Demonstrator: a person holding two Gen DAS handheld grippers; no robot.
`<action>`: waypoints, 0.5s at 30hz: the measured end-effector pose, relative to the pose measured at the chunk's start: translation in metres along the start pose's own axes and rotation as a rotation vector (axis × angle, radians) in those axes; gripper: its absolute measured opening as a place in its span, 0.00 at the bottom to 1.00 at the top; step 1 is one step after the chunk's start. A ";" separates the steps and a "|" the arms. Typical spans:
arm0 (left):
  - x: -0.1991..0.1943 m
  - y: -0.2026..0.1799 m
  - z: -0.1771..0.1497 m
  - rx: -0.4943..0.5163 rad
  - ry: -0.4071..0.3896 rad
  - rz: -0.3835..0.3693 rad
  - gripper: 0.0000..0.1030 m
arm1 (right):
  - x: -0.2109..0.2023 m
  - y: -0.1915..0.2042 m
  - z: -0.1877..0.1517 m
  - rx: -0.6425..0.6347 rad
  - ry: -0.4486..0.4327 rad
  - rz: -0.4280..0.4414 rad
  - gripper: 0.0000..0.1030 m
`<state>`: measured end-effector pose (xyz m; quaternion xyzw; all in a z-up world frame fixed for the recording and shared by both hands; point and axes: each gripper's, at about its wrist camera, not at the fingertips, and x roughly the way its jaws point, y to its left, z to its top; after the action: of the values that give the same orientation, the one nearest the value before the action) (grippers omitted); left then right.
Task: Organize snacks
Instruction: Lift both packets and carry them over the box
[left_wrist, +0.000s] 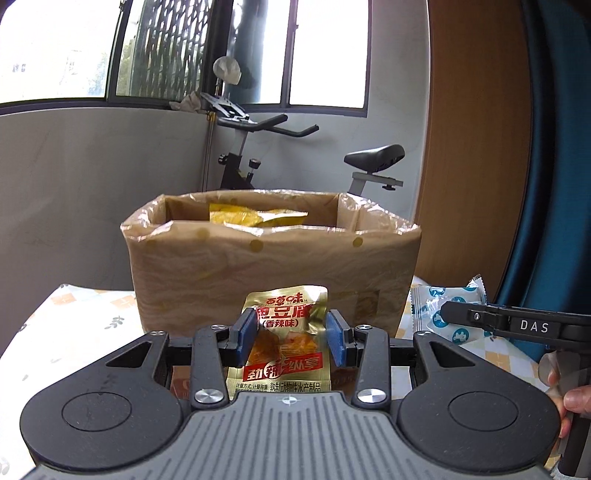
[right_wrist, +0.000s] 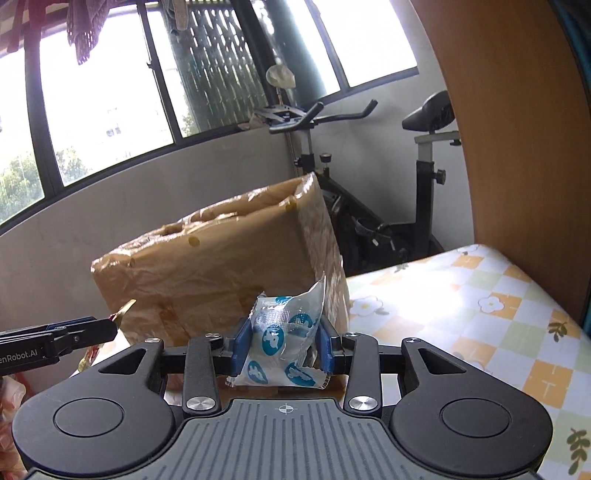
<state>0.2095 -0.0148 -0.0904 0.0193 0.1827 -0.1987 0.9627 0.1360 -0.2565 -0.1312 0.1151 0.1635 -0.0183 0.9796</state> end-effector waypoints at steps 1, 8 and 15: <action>0.000 0.000 0.006 -0.003 -0.016 0.000 0.42 | -0.001 0.001 0.008 -0.013 -0.015 0.005 0.33; 0.020 -0.006 0.056 0.030 -0.121 -0.007 0.42 | 0.011 0.013 0.073 -0.109 -0.097 0.055 0.33; 0.072 -0.009 0.094 0.085 -0.119 0.051 0.42 | 0.071 0.037 0.119 -0.197 -0.125 0.064 0.32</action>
<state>0.2999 -0.0608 -0.0282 0.0530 0.1158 -0.1823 0.9750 0.2439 -0.2477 -0.0370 0.0219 0.0991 0.0221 0.9946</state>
